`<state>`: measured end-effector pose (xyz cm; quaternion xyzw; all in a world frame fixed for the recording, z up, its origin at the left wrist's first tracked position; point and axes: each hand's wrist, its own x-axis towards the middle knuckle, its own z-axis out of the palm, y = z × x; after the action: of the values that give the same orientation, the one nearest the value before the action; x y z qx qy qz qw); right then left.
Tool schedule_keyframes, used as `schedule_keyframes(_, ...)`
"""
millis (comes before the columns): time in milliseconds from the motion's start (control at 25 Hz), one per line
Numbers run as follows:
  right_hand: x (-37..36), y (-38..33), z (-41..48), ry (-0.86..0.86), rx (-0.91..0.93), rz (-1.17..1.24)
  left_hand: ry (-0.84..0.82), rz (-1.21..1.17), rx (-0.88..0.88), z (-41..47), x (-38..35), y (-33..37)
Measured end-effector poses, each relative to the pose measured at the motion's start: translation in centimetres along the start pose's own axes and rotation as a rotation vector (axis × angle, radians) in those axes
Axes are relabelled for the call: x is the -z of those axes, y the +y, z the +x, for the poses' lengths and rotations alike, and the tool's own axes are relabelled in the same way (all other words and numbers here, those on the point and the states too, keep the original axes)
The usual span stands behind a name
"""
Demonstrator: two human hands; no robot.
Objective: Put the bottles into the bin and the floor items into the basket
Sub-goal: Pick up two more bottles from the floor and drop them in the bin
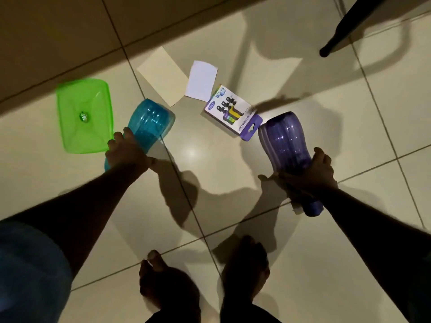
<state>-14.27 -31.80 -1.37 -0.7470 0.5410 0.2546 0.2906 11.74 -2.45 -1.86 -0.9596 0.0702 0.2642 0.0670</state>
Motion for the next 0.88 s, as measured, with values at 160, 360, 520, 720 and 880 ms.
schedule_keyframes(160,-2.3,-0.9,0.8,0.076,-0.046,-0.021,0.116,0.073,-0.056,1.6,-0.7,-1.4)
schedule_keyframes(360,-2.6,-1.3,-0.5,0.145,-0.054,0.029,0.048,0.057,-0.031,0.1,-0.4,-1.4)
schedule_keyframes(520,-0.7,-3.3,-5.5,0.121,-0.06,0.167,-0.072,-0.389,0.016,-5.2,2.0,-1.7)
schedule_keyframes(720,4.8,-7.7,-14.8,0.112,0.037,0.244,-0.214,-0.827,0.081,-14.4,8.5,-3.3)
schedule_keyframes(880,10.9,-11.4,-23.8,0.105,0.104,0.329,-0.275,-1.017,0.117,-22.1,16.7,-5.7)
